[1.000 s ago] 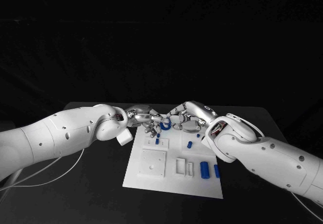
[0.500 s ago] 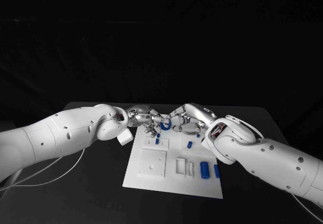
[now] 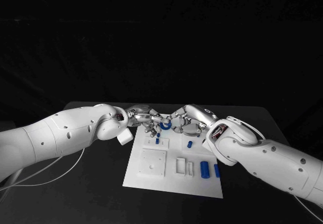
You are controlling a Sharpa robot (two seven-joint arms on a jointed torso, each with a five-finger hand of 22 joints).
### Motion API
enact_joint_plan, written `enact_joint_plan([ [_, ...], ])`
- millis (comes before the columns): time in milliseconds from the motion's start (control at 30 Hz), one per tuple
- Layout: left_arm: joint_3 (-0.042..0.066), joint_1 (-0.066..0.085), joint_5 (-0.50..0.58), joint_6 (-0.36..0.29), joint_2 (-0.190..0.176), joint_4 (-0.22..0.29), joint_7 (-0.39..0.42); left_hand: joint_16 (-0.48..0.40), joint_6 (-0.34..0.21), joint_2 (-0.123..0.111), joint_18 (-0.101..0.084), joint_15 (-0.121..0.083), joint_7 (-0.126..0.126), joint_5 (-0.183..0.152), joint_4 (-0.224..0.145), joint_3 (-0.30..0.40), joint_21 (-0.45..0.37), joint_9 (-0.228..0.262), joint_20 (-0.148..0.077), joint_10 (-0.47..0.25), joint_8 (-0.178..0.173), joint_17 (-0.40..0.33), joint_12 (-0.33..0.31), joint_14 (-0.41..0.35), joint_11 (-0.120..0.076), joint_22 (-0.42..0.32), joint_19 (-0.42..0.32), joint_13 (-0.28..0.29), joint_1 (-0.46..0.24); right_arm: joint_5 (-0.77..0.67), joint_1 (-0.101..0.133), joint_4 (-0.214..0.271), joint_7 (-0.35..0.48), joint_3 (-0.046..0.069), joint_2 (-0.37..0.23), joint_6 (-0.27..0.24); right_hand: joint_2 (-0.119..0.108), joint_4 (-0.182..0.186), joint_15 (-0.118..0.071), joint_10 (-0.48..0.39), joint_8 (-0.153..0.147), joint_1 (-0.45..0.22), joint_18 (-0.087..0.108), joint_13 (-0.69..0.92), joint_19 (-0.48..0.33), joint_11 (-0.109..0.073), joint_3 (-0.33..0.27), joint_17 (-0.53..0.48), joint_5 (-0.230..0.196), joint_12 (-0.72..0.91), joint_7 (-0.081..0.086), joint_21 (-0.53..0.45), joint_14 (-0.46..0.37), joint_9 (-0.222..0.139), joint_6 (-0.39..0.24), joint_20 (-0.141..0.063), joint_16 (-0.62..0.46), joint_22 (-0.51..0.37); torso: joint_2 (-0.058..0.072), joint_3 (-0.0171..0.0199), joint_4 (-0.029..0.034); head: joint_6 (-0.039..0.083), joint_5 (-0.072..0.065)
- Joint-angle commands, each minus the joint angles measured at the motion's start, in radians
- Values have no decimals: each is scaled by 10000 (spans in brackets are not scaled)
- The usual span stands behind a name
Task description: Assemble the parts on the task board
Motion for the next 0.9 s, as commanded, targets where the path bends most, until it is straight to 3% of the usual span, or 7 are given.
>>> enact_joint_plan([
  [33,28,28,195,-333,-13,-57,60,29,69,185,186,-67,-36,39,-1080,1024,56,27,-30,28,40,-10,19,20,-58,186,-67,-16,208,-16,-50,66,105,-27,-24,125,-90,-5,-17,38,53,-44,123,-4,85,-60,67,12,40,23,12,-29,55,14,89,3,19,17,5,-1,4,-5,1],
  [667,28,29,53,-346,-3,-76,-161,24,71,151,186,-70,-45,84,-1073,1004,66,87,-33,35,79,-19,27,16,-64,186,-64,-16,204,70,-84,39,119,-28,-89,-124,-97,25,-12,20,51,-96,109,-103,141,-53,86,-49,82,-102,35,-241,44,11,-39,4,-102,181,1,-8,5,-50,-6],
  [900,28,29,-522,-563,-8,-23,-574,47,107,97,197,-96,-67,250,-1087,990,101,152,-54,125,140,-16,54,95,-94,187,2,-13,180,189,-84,-127,51,-21,-138,-495,-81,67,4,-81,53,-129,94,-330,166,-38,-2,-189,35,-360,68,-483,-32,10,-181,22,-333,252,-2,-2,3,-58,-7],
])
